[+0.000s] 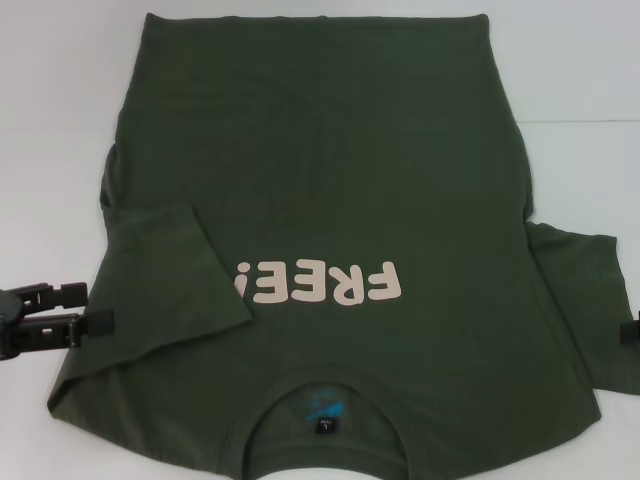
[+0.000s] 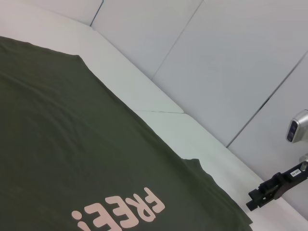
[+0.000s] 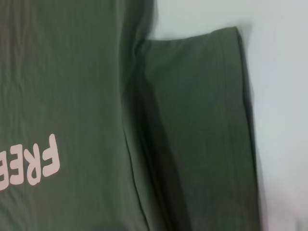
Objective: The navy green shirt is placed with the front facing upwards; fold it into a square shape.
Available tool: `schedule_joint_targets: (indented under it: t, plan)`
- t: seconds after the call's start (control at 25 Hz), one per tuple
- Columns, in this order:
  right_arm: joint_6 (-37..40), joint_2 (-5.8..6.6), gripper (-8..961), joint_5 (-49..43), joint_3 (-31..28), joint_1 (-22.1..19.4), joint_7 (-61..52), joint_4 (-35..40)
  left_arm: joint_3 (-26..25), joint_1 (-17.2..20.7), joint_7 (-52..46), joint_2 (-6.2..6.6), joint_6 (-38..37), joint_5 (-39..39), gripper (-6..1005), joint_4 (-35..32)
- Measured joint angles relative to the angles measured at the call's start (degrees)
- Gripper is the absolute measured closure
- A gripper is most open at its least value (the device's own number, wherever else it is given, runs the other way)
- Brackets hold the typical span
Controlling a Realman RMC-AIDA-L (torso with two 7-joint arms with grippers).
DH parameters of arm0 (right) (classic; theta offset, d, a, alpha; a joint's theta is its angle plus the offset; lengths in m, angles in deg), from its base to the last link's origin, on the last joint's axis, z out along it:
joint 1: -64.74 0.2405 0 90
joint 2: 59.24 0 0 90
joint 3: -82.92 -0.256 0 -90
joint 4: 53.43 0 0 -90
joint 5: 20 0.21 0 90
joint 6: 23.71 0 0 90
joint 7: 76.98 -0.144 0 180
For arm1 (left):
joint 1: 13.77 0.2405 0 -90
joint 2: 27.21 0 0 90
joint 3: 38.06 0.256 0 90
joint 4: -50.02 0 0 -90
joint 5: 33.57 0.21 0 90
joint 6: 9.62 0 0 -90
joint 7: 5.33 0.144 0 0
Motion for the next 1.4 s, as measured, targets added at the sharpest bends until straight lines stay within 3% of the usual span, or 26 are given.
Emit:
schedule_joint_targets:
  t: [1.16, 1.4]
  plan:
    - [-3.17, -1.96, 97, -0.08, 0.61, 0.24, 0.8, -0.09, -0.03, -0.72, -0.03, 0.0, -0.15, -0.09, 37, 0.0]
    - [-3.21, -1.85, 96, -0.08, 0.76, 0.22, 0.85, -0.09, -0.09, -0.7, -0.08, 0.0, -0.23, -0.09, 37, 0.0]
